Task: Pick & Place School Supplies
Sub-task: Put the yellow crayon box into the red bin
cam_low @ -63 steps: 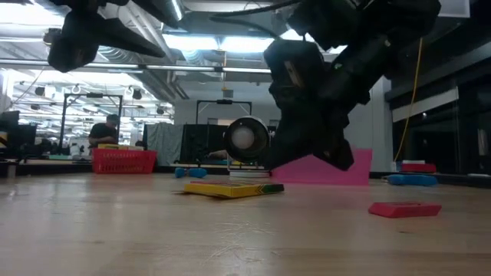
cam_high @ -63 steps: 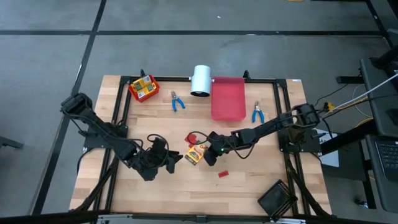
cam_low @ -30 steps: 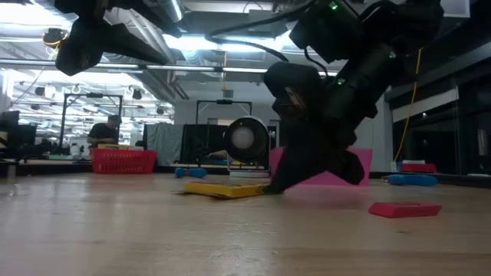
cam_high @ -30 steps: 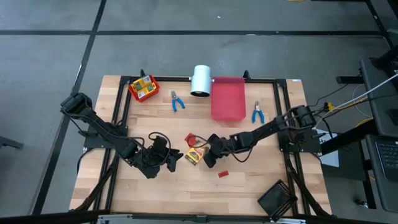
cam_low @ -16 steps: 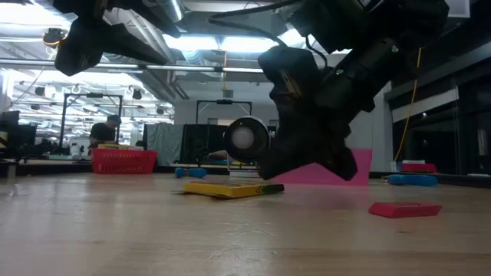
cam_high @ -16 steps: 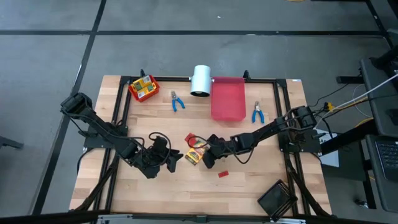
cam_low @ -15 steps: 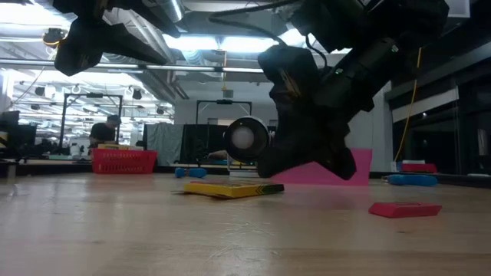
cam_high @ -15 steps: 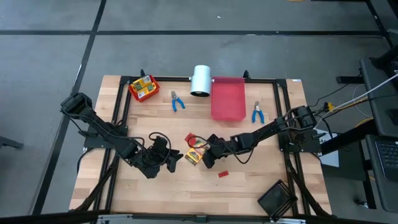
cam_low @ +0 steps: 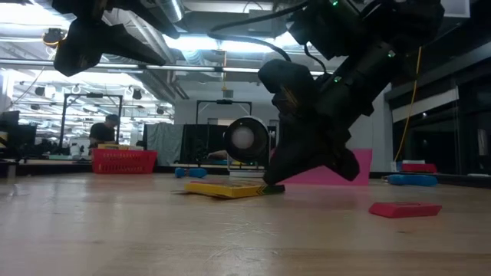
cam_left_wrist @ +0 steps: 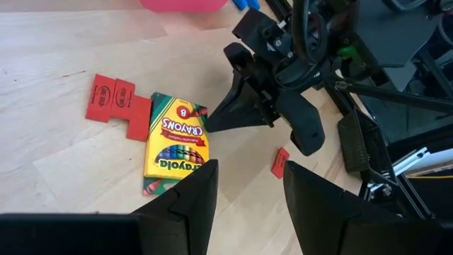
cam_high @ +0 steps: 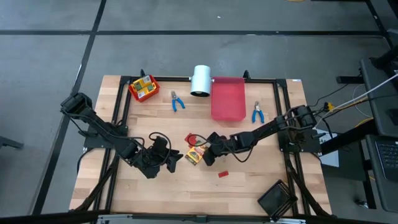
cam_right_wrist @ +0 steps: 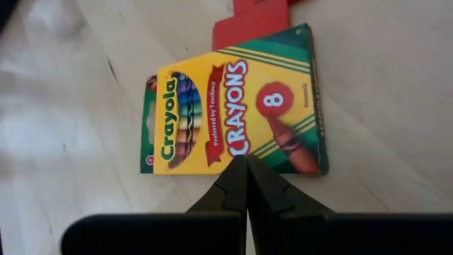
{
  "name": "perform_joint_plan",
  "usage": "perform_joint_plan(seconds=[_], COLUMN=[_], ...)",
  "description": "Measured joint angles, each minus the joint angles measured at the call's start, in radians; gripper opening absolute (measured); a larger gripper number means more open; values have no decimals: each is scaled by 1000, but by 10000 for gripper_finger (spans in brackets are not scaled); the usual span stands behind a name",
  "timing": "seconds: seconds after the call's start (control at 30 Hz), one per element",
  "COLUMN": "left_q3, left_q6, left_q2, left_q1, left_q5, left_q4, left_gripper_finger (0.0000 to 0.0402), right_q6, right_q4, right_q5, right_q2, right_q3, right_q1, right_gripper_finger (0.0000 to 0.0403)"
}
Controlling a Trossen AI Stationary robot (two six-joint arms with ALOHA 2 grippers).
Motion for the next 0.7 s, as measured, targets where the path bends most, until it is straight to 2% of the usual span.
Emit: perform_joint_plan(seconds=[0.47, 0.7], left_q3=[0, 0], left_q6=[0, 65], left_q2=[0, 0], left_q1=[0, 24], left_q5=[32, 138], left_q4=[-12, 0], left_gripper_finger=[157, 157], right_q6=[-22, -26], right_q4=[-43, -47], right_q5=[0, 13], right_q2=[-1, -1], right_q3=[2, 2], right_q1=[12, 16], right_gripper_finger=[0, 0])
